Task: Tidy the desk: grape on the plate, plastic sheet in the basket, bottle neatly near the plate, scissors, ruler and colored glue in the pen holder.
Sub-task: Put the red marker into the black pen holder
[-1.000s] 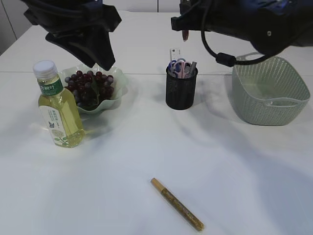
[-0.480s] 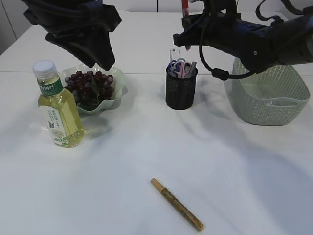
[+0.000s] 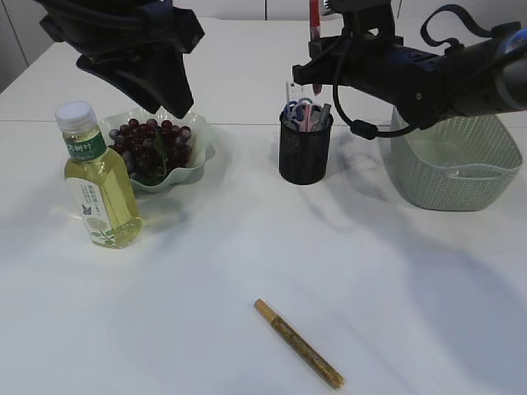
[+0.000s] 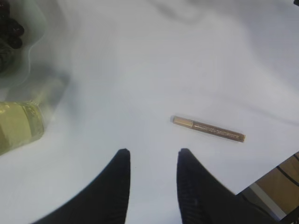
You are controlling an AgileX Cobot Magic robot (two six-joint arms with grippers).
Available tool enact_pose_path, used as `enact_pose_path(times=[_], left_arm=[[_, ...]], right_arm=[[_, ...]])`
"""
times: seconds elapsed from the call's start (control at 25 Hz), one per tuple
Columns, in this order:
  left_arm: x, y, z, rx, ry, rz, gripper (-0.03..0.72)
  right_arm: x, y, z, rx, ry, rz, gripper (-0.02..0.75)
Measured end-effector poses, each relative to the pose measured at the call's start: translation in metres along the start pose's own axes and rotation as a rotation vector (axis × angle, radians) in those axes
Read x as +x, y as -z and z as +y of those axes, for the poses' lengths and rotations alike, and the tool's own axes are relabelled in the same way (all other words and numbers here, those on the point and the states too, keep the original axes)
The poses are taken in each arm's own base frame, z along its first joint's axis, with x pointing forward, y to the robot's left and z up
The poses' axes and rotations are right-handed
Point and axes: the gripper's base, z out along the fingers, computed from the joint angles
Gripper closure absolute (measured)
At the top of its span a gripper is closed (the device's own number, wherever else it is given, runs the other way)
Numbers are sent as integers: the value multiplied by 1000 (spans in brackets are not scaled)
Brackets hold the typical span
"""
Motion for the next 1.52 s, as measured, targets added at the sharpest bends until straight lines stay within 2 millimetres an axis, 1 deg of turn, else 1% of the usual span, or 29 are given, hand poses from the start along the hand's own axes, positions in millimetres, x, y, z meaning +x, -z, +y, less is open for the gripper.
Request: enact_pose_path(times=[0.12,0.44,0.68,1.04,1.12,1.36,1.52], left_arm=[[0,0,0,0,0,0,441],[0,0,0,0,0,0,441],[0,0,0,-2,-1,0,442],[0,0,0,-2,-1,0,442],[0,0,0,-2,-1,0,442],[0,0,0,-2,-1,0,442],[0,0,0,-3,-1,0,442]], right_arm=[[3,-1,0,0,-6,10,633],[3,-1,0,-1,-8,21,632],[6,-1,0,-2,-21,47,615],[5,-1,8,-17,-80,48,601],[5,-1,8,-17,-80,50,585],[5,-1,9,-18,-80,51,485],[9,-1,9,-19,-95,113,463]])
